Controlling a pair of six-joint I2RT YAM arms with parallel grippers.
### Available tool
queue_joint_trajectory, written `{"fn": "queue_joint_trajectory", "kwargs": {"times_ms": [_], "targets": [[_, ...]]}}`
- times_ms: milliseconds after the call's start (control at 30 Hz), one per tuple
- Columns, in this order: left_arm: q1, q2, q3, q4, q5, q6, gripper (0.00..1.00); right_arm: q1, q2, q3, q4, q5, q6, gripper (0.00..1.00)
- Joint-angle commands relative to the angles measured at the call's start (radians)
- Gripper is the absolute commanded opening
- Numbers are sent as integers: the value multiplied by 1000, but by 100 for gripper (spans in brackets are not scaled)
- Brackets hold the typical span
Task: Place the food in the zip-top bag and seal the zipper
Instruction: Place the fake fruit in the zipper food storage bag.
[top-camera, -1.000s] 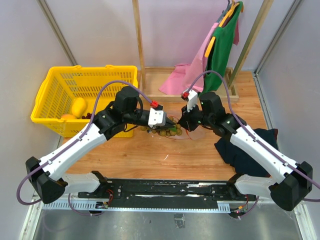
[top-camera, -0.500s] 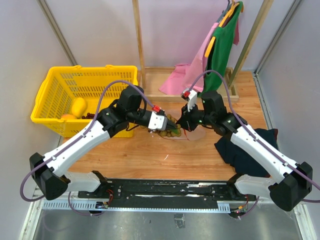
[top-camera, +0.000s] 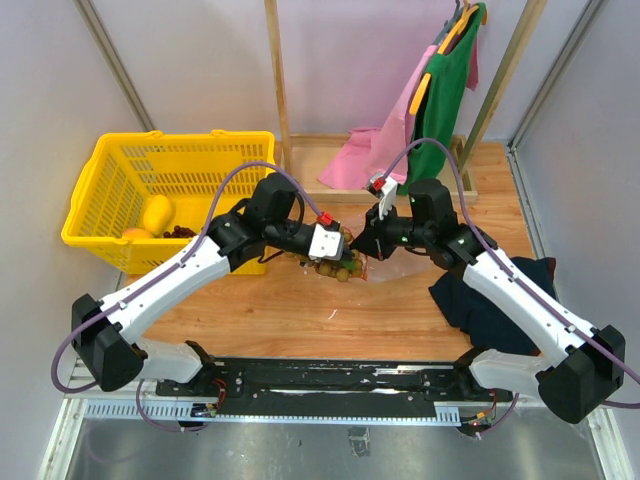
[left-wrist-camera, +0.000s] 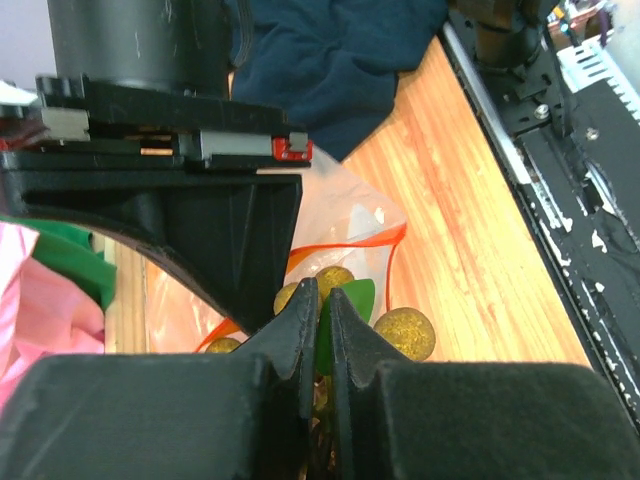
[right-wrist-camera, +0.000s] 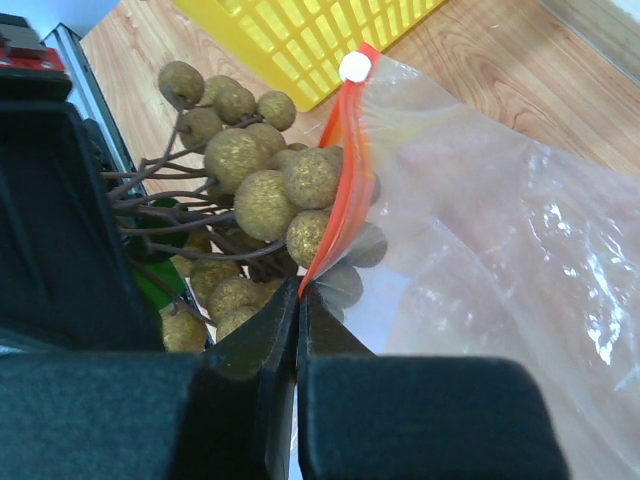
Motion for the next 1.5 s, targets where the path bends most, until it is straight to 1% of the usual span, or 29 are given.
{"fn": "queue_joint_trajectory", "kwargs": {"times_ms": [0,100,233,400,633,733,867,967,1000,1033,1133,1267,1467], "targets": [[-9,3,-6,10,-67,13,0,-12,1,-7,35,-62,21,1],[-8,-22,-6,-27,-130,31,0,-20,-7,-10,12,-17,20,1],[-8,-28,0,-81,-107,36,0,-53,-25,-32,40,21,60,1],[-8,-21,-13,-78,-79,22,0,-55,-18,-40,66,-35,76,1],[-8,11,26,-111,-79,31,0,-55,-13,-40,75,-77,82,1],[-9,14,24,-80,-68,24,0,-55,-11,-47,98,-106,94,1],[-14,11,25,-3,-11,6,0,-55,6,-63,147,-156,103,1],[-25,5,22,49,-5,2,0,-55,17,-74,178,-187,103,1],[-27,5,23,57,-5,2,0,-55,20,-77,185,-191,150,0],[-28,2,22,62,-4,2,0,-55,21,-80,187,-191,160,0],[-30,-13,17,79,20,-2,0,-55,28,-84,183,-185,155,0],[-30,-45,-28,158,59,-26,1,-58,30,-83,182,-194,152,1],[-30,-18,-54,139,37,-29,0,-73,15,-91,211,-241,171,0]]}}
